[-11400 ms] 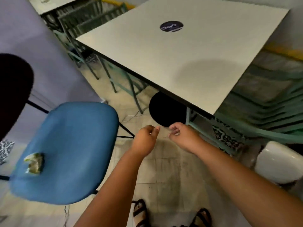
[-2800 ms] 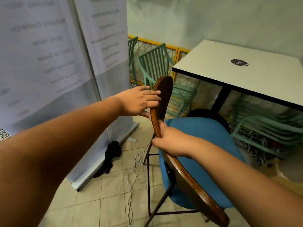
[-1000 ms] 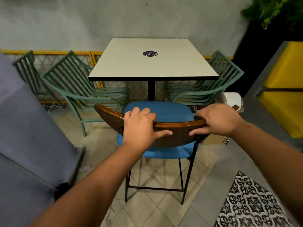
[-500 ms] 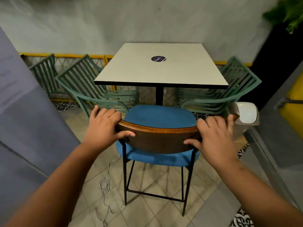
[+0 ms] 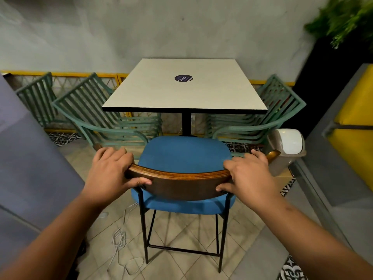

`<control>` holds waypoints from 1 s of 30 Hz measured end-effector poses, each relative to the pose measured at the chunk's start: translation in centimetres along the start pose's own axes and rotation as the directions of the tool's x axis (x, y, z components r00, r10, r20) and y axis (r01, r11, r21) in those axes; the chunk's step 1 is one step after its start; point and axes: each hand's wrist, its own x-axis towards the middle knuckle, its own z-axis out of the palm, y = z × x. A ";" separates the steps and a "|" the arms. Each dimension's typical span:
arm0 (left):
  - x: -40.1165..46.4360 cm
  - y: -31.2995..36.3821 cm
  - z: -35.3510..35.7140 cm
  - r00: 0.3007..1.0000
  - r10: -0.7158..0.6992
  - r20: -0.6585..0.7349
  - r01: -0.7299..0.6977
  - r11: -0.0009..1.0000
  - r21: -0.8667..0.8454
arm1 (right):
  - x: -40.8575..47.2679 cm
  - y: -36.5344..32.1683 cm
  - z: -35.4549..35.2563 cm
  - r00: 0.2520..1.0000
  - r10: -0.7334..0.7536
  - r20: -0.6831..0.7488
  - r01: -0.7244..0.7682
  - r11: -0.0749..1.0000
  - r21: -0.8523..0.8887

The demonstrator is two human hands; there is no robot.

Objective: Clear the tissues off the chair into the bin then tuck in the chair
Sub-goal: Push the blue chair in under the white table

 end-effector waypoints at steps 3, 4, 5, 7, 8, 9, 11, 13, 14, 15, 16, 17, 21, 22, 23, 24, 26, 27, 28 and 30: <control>-0.7 0.5 0.0 1.000 -0.022 -0.001 0.022 1.000 -0.006 | -0.7 -0.2 0.2 1.000 0.012 -0.020 -0.011 1.000 0.013; -1.0 0.6 0.1 0.999 -0.031 -0.010 0.031 0.999 -0.018 | -0.9 -0.2 0.1 1.000 0.014 -0.025 -0.014 1.000 0.012; -1.3 0.6 0.2 0.999 -0.043 -0.022 0.042 0.999 -0.035 | -0.8 -0.2 0.2 0.999 0.008 -0.037 -0.008 1.000 0.007; -1.6 0.7 0.4 0.997 -0.060 -0.038 0.057 0.996 -0.068 | -0.6 0.1 0.5 0.998 -0.004 -0.061 0.004 1.000 0.000; -1.5 0.5 0.5 0.997 -0.070 -0.039 0.067 0.995 -0.076 | 0.0 0.2 0.6 0.998 -0.012 -0.065 0.011 1.000 -0.001; -1.4 0.5 0.7 0.996 -0.079 -0.041 0.076 0.994 -0.079 | 0.6 0.5 0.6 0.998 -0.015 -0.055 0.015 1.000 0.006; -0.9 0.7 1.2 0.995 -0.086 -0.048 0.082 0.993 -0.080 | 1.9 1.0 0.6 1.000 -0.020 -0.004 0.020 0.999 0.035; 0.3 0.8 1.8 0.994 -0.091 -0.067 0.086 0.993 -0.080 | 3.7 1.7 0.4 0.999 -0.024 0.021 0.024 1.000 0.013; 1.1 0.8 2.1 0.994 -0.095 -0.061 0.090 0.993 -0.077 | 4.6 2.1 0.3 1.000 -0.022 0.021 0.022 1.000 -0.006; 2.0 0.7 2.6 0.995 -0.096 -0.042 0.092 0.993 -0.074 | 5.5 2.5 0.4 1.000 -0.013 0.024 0.013 1.000 -0.016; 2.7 0.5 2.9 0.995 -0.100 -0.022 0.098 0.993 -0.067 | 6.2 2.7 0.5 1.000 -0.005 0.020 0.005 1.000 -0.019; 3.4 0.2 3.3 0.994 -0.105 -0.005 0.104 0.993 -0.061 | 6.9 2.9 0.7 1.000 0.001 0.014 -0.001 1.000 -0.021; 5.4 -1.5 4.3 0.995 -0.101 0.010 0.101 0.994 -0.045 | 9.7 2.8 1.2 1.000 0.006 -0.008 -0.006 0.999 -0.052; 5.9 -1.7 4.4 0.995 -0.102 0.009 0.102 0.994 -0.041 | 10.2 2.8 1.1 1.000 0.013 -0.011 -0.013 0.999 -0.051; 6.5 -2.1 4.6 0.995 -0.102 0.006 0.102 0.994 -0.037 | 11.0 2.7 1.0 1.000 0.018 -0.008 -0.018 0.999 -0.048; 7.0 -2.5 4.8 0.994 -0.105 0.002 0.105 0.994 -0.037 | 11.7 2.6 1.0 1.000 0.019 -0.005 -0.020 0.999 -0.050; 7.8 -3.4 5.4 0.994 -0.107 -0.007 0.106 0.993 -0.053 | 13.1 2.2 0.9 1.000 0.026 0.011 -0.026 0.997 -0.066; 8.2 -3.7 5.7 0.995 -0.104 -0.008 0.104 0.993 -0.059 | 13.7 2.1 0.9 0.999 0.032 0.018 -0.030 0.997 -0.074; 8.7 -4.1 5.9 0.995 -0.102 -0.006 0.102 0.993 -0.058 | 14.2 2.0 0.9 0.999 0.037 0.018 -0.035 0.996 -0.081; 9.6 -4.7 6.4 0.995 -0.098 -0.005 0.098 0.994 -0.043 | 15.3 1.9 0.8 0.999 0.042 0.002 -0.042 0.995 -0.089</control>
